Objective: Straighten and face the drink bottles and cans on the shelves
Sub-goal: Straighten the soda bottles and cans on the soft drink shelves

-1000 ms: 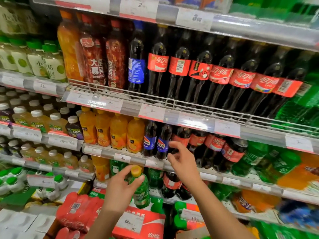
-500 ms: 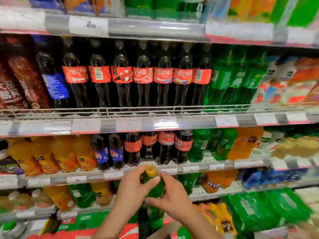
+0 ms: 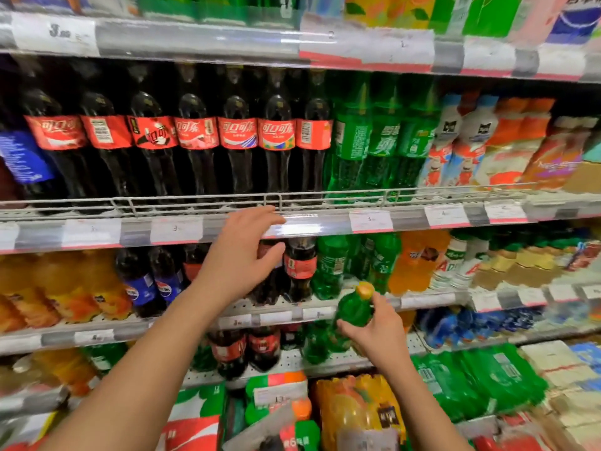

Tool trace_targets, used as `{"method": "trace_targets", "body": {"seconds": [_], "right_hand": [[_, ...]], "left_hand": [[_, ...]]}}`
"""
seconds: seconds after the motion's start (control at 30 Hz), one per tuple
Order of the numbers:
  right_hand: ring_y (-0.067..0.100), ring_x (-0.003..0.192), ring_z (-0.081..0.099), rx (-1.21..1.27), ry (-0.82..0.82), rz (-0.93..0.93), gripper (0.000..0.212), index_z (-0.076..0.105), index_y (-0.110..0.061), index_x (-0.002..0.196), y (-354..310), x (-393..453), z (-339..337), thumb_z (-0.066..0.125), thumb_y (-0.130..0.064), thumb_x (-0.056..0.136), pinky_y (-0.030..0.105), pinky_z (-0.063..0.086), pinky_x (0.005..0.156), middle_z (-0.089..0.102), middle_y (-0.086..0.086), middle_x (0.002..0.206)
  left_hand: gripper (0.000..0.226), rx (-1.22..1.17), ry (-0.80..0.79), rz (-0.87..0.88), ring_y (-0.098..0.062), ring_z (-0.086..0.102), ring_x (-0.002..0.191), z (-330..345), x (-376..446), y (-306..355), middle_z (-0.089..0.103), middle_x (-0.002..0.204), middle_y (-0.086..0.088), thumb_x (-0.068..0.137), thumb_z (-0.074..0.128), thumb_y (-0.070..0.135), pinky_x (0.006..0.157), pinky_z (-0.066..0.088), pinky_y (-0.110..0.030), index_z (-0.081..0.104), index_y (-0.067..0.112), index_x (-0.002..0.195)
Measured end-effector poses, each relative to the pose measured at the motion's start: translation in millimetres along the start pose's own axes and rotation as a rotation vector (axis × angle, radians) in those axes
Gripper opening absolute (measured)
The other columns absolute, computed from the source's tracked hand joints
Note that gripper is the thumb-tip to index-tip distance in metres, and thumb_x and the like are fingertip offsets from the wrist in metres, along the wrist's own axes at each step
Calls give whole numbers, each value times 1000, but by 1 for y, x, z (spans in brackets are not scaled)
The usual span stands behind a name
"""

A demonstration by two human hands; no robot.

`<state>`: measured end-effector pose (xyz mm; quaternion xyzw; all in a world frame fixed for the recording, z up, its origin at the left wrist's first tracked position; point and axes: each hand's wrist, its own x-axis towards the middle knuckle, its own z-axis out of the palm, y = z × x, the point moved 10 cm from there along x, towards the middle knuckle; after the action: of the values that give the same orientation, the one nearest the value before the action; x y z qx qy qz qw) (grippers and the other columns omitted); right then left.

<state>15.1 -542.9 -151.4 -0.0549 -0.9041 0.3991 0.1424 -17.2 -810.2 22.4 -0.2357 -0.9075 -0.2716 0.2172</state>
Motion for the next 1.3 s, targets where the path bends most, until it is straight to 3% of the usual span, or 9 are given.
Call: {"method": "trace_targets", "body": {"seconds": [0.1,0.3,0.53,0.63,0.73,0.83,0.93,1.07,1.3], "right_hand": [[27,95,59,25,96,29,52,55,-22,105,16,26,-24,90,-37,69,40,49,81,59,2,100],[21,101,50,39,199,12,57,54,-12,117,14,68,-45,86,-33,75,34,41,86,52,3,110],[26,118,56,-105,66,-2,78,43,-7,143,12,97,-13,81,-40,83,32,46,93,53,9,132],[24,94,69,-248,91,1,86,33,-9,148,1,117,-19,77,-47,85,36,56,71,67,5,112],[26,79,69,-528,42,-8,51,54,-14,111,-11,128,-21,69,-57,89,33,50,58,66,-1,84],[23,74,67,-632,30,-5,48,45,-22,82,-16,130,-23,67,-65,86,31,51,58,61,-5,75],[22,73,66,-698,25,35,51,50,-20,94,-15,139,-25,64,-68,85,28,46,54,65,-4,77],[23,79,66,-689,-21,87,49,59,-16,103,-4,147,-19,63,-64,90,32,57,64,65,0,84],[29,93,67,-543,-92,131,78,25,-17,153,9,151,-11,62,-51,94,37,56,67,64,4,97]], "left_hand": [[63,212,-109,-13,-31,35,145,33,4,-15,40,158,-6,86,49,51,118,30,-52,54,22,141],[66,336,-73,23,-32,25,151,45,-4,-16,28,165,-5,89,66,31,122,20,-55,44,20,150],[67,359,-63,5,-34,26,150,50,-6,-15,28,165,-3,86,66,28,122,20,-56,46,21,149],[67,365,-53,-1,-34,27,150,51,-2,-16,29,164,-2,84,63,32,123,18,-55,47,22,148],[64,383,-53,5,-33,27,150,52,-2,-18,30,164,-3,85,57,37,122,20,-57,47,22,147],[64,393,-56,11,-35,29,149,52,-2,-16,32,163,-4,86,50,42,121,23,-59,48,21,147],[65,412,-53,21,-36,28,149,53,-2,-14,32,163,-5,86,50,43,121,23,-59,48,20,147],[66,414,-58,12,-34,26,150,53,-3,-15,31,163,-5,85,53,42,121,22,-58,47,22,148],[68,421,-87,4,-33,25,150,51,-3,-14,29,164,-3,85,49,48,122,20,-56,45,23,148]]}}
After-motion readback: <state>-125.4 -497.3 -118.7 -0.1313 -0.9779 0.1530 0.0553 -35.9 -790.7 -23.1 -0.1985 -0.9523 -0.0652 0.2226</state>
